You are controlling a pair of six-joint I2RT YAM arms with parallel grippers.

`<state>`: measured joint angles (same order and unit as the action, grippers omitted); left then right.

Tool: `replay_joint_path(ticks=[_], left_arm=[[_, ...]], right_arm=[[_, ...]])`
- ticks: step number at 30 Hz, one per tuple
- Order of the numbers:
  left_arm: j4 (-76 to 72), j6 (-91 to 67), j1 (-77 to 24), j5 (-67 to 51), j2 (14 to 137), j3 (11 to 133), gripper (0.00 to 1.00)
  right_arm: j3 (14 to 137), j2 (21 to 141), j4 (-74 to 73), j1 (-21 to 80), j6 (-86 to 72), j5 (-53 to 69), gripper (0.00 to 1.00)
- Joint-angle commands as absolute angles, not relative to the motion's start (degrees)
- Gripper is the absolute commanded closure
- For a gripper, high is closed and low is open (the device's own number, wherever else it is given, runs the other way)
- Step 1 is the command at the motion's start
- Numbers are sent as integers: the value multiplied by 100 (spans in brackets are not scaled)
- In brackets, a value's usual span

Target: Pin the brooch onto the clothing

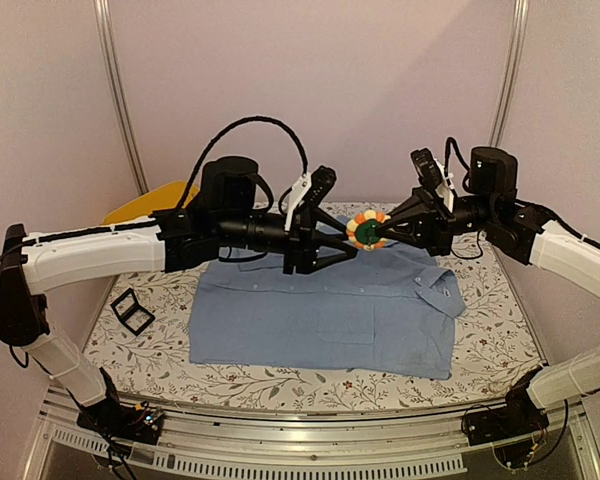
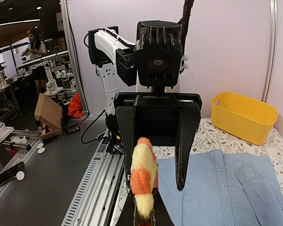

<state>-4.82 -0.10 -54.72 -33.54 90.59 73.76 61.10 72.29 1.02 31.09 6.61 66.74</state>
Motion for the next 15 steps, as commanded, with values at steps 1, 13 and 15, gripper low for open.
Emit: replay_joint_path(ticks=[1,13,15], left_arm=[[-819,12,-5499,-3441,9031,7538,57],[-809,67,-5520,-3529,9275,7962,65],[-740,81,-5528,-3560,9345,8012,66]], right_arm=[[6108,7031,315,3144,629,6662,100],[6335,7148,66,3144,861,6618,100],[6372,7176,62,3139,871,6627,100]])
